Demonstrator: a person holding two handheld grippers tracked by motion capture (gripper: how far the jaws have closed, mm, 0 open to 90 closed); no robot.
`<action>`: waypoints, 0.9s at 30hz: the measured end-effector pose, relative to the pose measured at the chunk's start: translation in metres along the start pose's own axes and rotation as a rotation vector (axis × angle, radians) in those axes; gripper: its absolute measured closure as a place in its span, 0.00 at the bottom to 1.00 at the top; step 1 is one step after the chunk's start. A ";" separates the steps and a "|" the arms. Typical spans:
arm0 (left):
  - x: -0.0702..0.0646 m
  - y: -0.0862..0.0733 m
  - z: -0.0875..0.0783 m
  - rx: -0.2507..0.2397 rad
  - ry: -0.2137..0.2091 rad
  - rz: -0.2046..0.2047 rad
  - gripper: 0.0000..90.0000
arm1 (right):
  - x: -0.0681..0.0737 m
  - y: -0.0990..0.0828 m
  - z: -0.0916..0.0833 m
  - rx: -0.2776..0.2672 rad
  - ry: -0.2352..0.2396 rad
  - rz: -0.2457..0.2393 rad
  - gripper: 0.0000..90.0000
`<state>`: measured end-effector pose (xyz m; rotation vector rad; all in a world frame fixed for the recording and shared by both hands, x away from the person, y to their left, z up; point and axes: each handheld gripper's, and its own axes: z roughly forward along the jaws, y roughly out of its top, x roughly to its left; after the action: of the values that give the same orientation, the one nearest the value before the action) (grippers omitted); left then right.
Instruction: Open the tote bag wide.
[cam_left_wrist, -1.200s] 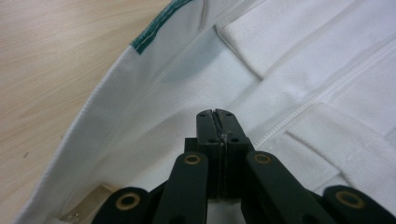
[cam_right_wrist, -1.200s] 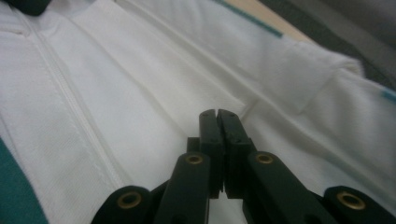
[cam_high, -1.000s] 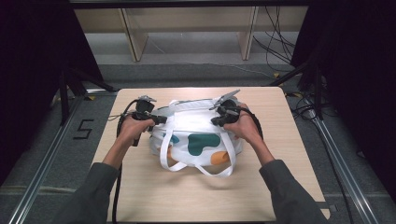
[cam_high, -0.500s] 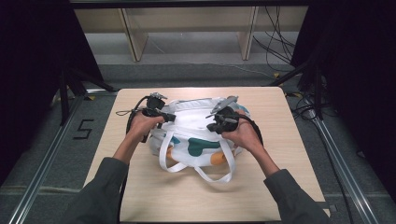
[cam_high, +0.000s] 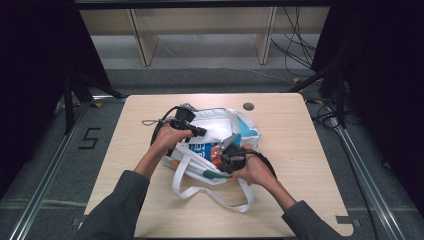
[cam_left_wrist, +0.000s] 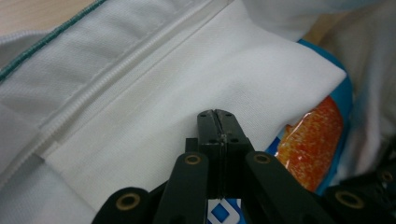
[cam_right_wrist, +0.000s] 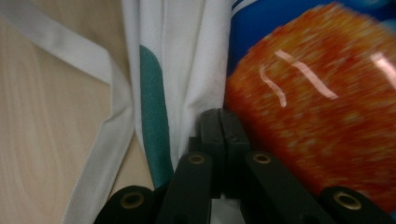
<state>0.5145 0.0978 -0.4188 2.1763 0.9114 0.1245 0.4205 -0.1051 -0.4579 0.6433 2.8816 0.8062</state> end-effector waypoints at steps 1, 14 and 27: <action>0.000 0.000 0.001 -0.008 0.000 -0.018 0.99 | -0.002 -0.002 0.002 -0.013 0.013 -0.014 1.00; -0.021 0.010 0.020 0.108 0.047 0.103 0.99 | 0.000 -0.007 -0.012 -0.160 -0.050 0.061 1.00; 0.032 0.054 0.071 0.128 0.311 -0.012 1.00 | 0.010 -0.017 -0.001 -0.108 -0.055 0.037 1.00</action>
<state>0.5946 0.0504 -0.4384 2.3088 1.1311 0.4182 0.4049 -0.1145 -0.4659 0.6974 2.7622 0.9269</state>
